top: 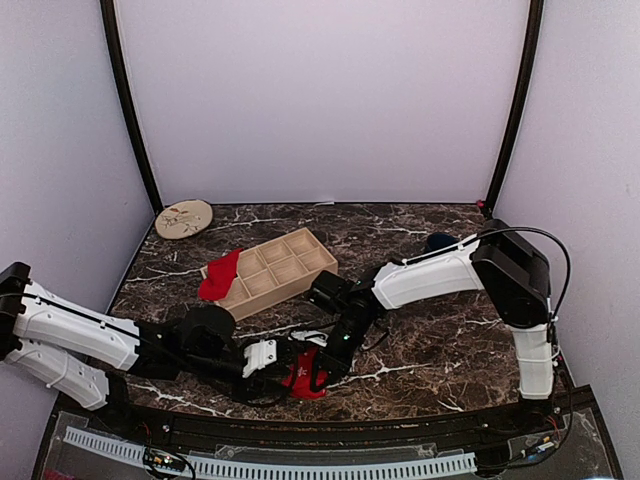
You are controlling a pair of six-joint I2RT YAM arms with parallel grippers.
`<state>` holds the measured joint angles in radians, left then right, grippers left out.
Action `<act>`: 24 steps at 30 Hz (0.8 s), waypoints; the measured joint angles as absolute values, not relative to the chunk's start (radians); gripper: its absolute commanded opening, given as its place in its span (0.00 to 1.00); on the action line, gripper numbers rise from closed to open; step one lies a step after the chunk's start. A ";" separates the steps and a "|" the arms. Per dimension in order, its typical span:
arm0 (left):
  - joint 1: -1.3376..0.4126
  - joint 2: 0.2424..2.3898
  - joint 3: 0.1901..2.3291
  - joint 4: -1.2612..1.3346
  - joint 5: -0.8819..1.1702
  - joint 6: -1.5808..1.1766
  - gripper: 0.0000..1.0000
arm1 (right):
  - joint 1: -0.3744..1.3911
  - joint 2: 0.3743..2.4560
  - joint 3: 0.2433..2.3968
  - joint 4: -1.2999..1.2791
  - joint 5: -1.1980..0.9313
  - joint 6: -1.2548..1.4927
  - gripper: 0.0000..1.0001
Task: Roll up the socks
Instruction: Roll the sock at the center of the board.
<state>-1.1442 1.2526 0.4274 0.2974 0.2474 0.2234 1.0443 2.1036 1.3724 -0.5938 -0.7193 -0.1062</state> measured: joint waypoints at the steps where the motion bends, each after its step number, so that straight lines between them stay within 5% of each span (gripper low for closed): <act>1: -1.145 1.268 0.434 0.296 0.251 0.230 0.39 | 1.044 2.104 1.373 -0.595 -0.721 -0.106 0.00; 24: -1.148 1.462 0.481 0.299 0.209 0.345 0.40 | 1.039 2.124 1.396 -0.619 -0.747 -0.107 0.00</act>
<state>-1.1484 1.4620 0.4812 0.2989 0.2092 0.3447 1.0386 2.1242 1.3956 -0.6186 -0.7467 -0.1066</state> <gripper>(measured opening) 0.401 0.035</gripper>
